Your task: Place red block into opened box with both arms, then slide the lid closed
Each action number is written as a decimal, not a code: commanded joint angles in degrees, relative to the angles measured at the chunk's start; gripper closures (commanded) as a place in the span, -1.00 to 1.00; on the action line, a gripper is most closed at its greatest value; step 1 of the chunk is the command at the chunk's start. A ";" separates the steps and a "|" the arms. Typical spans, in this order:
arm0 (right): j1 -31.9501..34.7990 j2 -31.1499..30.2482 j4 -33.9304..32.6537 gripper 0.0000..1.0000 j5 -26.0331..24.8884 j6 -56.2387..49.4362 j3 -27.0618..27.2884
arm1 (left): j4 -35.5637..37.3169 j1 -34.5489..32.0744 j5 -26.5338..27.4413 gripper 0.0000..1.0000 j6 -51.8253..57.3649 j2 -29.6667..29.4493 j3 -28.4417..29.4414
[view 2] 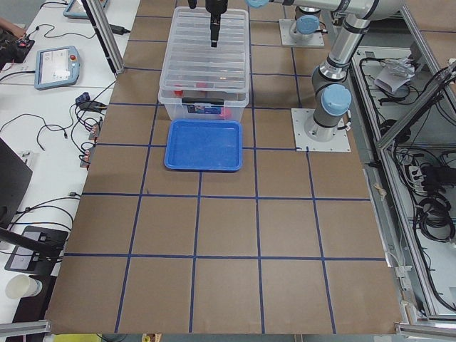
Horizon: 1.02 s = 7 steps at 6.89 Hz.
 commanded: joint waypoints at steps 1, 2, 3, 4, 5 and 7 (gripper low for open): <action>1.91 0.62 -0.09 -1.00 -0.06 2.63 -0.19 | -0.05 0.04 0.00 -1.00 0.00 0.09 0.00; 2.00 0.54 -0.09 -1.00 0.02 2.63 -0.28 | -0.14 -0.05 0.09 -1.00 0.00 0.53 0.00; 1.91 0.80 -0.09 -1.00 -0.24 2.20 -0.37 | 0.03 -0.05 0.17 -1.00 0.00 0.53 0.00; 0.86 0.45 -0.17 -1.00 -0.24 1.15 -0.80 | 0.03 -0.05 0.17 -1.00 -0.08 0.53 0.00; -0.02 -0.16 0.09 -1.00 -0.15 0.96 -3.07 | 0.12 -0.05 0.17 -1.00 -0.09 0.44 0.00; 1.37 -3.40 14.49 -1.00 -0.15 2.97 -12.36 | 0.03 -0.05 0.09 -1.00 -0.09 0.36 0.00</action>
